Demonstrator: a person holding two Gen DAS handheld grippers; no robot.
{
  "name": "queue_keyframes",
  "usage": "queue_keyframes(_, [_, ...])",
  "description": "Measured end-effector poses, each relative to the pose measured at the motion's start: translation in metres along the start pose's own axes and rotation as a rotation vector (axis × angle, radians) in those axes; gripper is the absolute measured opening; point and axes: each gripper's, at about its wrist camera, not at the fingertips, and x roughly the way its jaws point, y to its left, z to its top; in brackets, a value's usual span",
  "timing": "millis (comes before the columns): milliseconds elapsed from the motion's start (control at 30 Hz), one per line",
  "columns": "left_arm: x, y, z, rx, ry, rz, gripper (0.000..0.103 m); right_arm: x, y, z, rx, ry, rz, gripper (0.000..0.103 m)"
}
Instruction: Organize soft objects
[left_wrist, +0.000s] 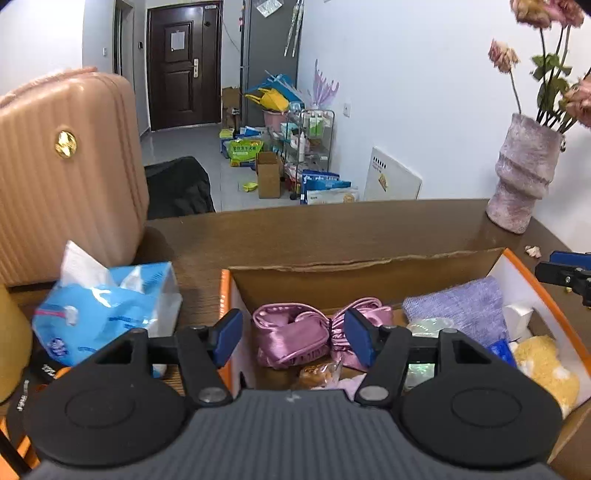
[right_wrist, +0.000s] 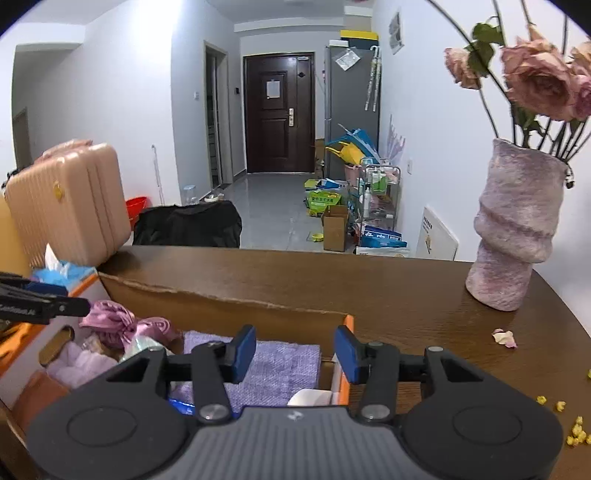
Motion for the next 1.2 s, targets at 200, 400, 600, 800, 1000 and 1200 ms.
queue_keyframes(200, [-0.059, 0.003, 0.007, 0.005, -0.061, 0.002, 0.071, -0.052, 0.005, 0.018, -0.012, -0.043, 0.001, 0.052])
queue_keyframes(400, [-0.134, -0.007, -0.006, 0.0, -0.144, 0.037, 0.075, -0.119, 0.023, 0.022, -0.041, -0.099, 0.01, 0.06])
queue_keyframes(600, [-0.208, -0.032, -0.062, 0.014, -0.287, 0.112, 0.083, -0.184, 0.048, -0.021, -0.059, -0.202, 0.036, 0.072])
queue_keyframes(800, [-0.261, -0.059, -0.131, 0.008, -0.359, 0.086, 0.089, -0.243, 0.075, -0.091, -0.03, -0.321, 0.046, 0.081])
queue_keyframes(1000, [-0.312, -0.084, -0.208, 0.076, -0.433, 0.104, 0.101, -0.304, 0.101, -0.168, -0.029, -0.36, -0.016, 0.082])
queue_keyframes(1200, [-0.353, -0.102, -0.278, 0.116, -0.46, 0.123, 0.103, -0.358, 0.126, -0.236, -0.001, -0.365, 0.004, 0.089])
